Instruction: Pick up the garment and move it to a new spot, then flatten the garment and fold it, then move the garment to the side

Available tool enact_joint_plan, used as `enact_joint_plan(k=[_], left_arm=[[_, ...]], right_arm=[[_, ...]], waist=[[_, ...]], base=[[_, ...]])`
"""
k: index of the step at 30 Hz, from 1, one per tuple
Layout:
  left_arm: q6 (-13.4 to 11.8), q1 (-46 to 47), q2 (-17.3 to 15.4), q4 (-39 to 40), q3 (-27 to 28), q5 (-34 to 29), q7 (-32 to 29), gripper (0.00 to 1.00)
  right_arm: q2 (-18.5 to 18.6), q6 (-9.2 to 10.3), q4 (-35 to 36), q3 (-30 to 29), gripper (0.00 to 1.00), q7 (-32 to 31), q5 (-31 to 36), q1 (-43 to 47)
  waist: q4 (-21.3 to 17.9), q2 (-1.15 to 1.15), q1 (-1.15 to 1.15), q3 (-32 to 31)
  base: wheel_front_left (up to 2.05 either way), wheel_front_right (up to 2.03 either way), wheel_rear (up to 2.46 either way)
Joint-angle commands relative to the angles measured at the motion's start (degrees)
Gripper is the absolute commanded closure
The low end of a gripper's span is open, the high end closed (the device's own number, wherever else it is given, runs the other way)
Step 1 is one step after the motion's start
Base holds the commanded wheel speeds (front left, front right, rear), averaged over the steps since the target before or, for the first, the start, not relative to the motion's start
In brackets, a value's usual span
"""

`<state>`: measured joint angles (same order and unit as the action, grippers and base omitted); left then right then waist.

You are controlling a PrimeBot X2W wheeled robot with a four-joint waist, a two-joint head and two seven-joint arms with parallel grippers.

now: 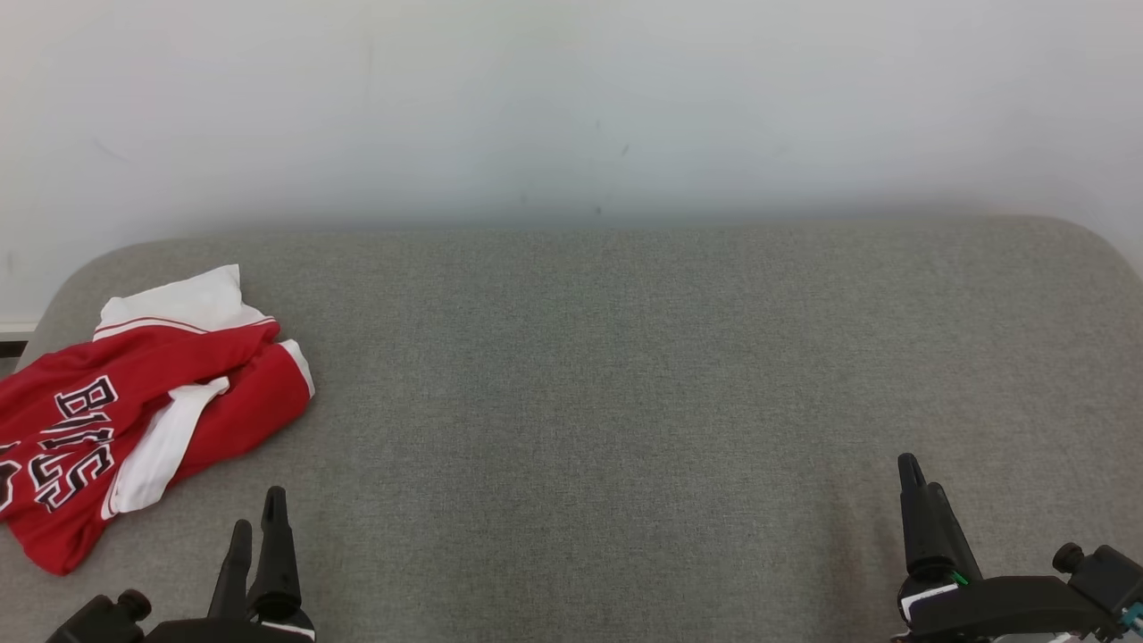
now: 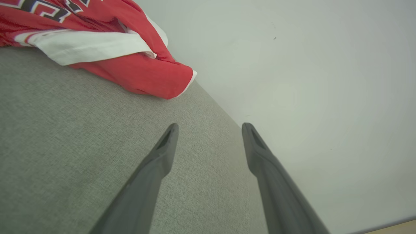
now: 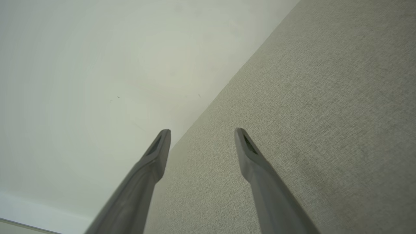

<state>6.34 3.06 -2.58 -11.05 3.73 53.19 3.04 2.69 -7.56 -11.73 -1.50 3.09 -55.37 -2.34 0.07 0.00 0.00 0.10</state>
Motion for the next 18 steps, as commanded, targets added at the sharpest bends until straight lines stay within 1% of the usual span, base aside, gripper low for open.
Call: enact_joint_plan(k=[1, 10, 18], left_arm=[[-0.40, 0.13, -0.57, 0.83, -0.20, -3.73, 0.74, 0.00], [-0.79, -0.06, -1.07, 0.68, -0.78, -11.16, 2.25, 0.00], [-0.57, -0.14, -1.69, 0.83, -1.83, -17.17, 3.68, 0.00]], right_arm=[[0.18, 0.05, 1.02, 0.28, 0.00, 0.76, 3.14, -0.28], [0.20, 0.06, 1.33, 1.02, 0.00, 2.25, 9.89, 0.16], [0.21, 0.07, 1.45, 1.55, 0.00, 3.69, 15.87, 0.47]], waist=[[0.04, 0.00, 0.00, -0.09], [0.23, 0.00, 0.00, -0.34], [0.54, 0.00, 0.00, -0.44]], base=[[0.00, 0.00, 0.00], [0.00, 0.00, 0.00], [0.00, 0.00, 0.00]])
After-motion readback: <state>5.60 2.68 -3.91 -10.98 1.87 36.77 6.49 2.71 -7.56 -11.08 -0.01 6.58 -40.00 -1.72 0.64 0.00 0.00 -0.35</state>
